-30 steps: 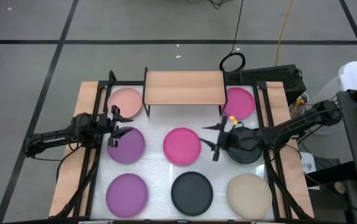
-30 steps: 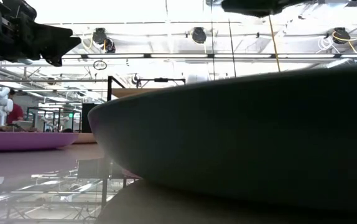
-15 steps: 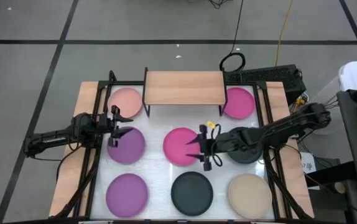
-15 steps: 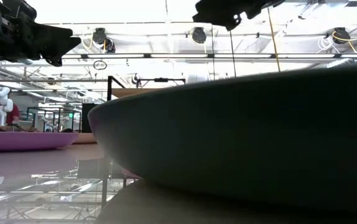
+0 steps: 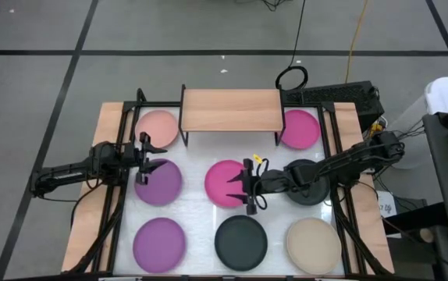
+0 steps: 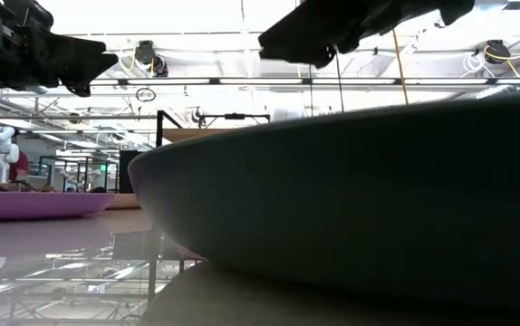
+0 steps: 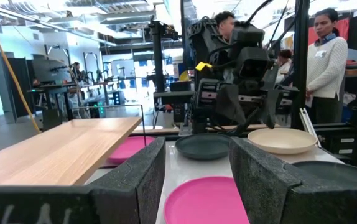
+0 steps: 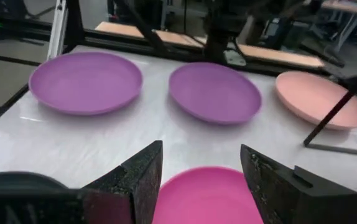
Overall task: Place and stack plates onto a shelf
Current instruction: Put the bottom pink plate on the shelf
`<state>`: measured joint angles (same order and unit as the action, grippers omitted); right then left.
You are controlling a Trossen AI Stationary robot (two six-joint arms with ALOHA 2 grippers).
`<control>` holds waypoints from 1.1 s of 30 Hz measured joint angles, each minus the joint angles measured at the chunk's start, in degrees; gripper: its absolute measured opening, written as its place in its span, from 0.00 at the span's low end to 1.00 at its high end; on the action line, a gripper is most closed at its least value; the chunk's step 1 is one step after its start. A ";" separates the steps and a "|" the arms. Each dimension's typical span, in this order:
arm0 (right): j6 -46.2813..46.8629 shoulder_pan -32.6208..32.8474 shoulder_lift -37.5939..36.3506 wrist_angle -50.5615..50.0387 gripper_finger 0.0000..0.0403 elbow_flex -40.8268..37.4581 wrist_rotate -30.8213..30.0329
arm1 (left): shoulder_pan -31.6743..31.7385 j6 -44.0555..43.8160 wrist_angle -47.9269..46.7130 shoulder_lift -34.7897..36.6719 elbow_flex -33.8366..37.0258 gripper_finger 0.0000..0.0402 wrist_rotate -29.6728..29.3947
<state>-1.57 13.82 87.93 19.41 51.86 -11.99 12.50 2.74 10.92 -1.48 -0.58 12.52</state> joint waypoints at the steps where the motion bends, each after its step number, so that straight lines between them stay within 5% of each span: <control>1: 0.01 -0.06 0.01 -0.46 0.49 0.00 -0.09 | 0.00 0.00 0.00 -0.02 0.00 0.46 0.01; 20: 5.51 0.85 -0.23 -23.15 0.49 -0.04 -1.55 | 0.00 0.00 0.01 -0.02 0.00 0.46 0.00; 33: 3.66 4.21 -0.14 -17.49 0.49 -8.24 -1.34 | 0.01 0.00 0.01 0.00 0.00 0.46 0.01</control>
<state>2.09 18.03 87.79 1.92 43.62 -13.33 12.50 2.74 10.93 -1.48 -0.58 12.53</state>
